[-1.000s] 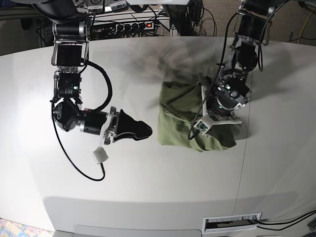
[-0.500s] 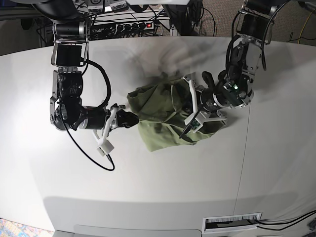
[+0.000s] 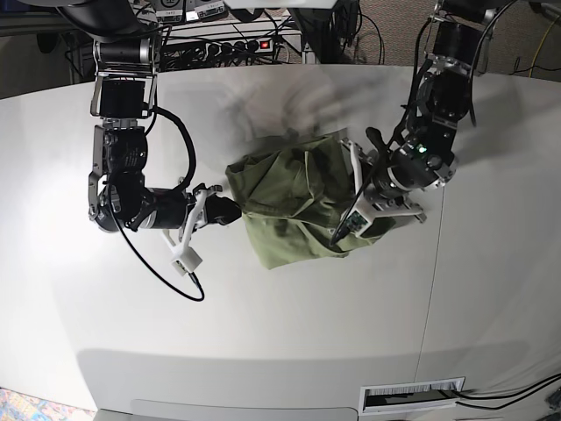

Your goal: Fold the T-shirt properly

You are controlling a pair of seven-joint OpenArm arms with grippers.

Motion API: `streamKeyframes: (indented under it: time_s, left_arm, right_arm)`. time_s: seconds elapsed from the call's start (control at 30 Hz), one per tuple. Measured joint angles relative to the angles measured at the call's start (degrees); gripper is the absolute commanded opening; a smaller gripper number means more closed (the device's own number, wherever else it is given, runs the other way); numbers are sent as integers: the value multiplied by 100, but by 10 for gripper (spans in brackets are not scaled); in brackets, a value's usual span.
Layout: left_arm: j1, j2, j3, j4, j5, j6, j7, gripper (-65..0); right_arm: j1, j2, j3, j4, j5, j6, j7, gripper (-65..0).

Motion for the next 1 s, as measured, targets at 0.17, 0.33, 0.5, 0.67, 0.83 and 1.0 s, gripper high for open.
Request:
streamKeyframes:
  time_s: [0.17,0.33,0.5,0.67,0.83,1.0]
  left_arm:
    - [369,37,-208,693,-632,-59,-299,-509]
    - [455,173,-514,767,-866,-109,-409,-509]
    - [452,922,-518,780,-1624,-691,-431,-510]
    - [448,1580,-525,785,-1513,-911,-433,-510]
    - [437,1759,-455,754,-339,-859,-752,-514]
    - [472,1744,275,474,1270,-103,-1075,-514]
  right_arm:
    - [0,0,0,0,2,0,0,-649]
    - [0,-2,0,0,4,0,0,-649]
    - [-13,-4,0,0,-144,0,2,-649]
    - [-13,-2,0,0,-442,0,2,-649]
    - [-13,2,0,0,-439,0,0,-649]
    - [-11,2,2,0,-387,0,0,-649]
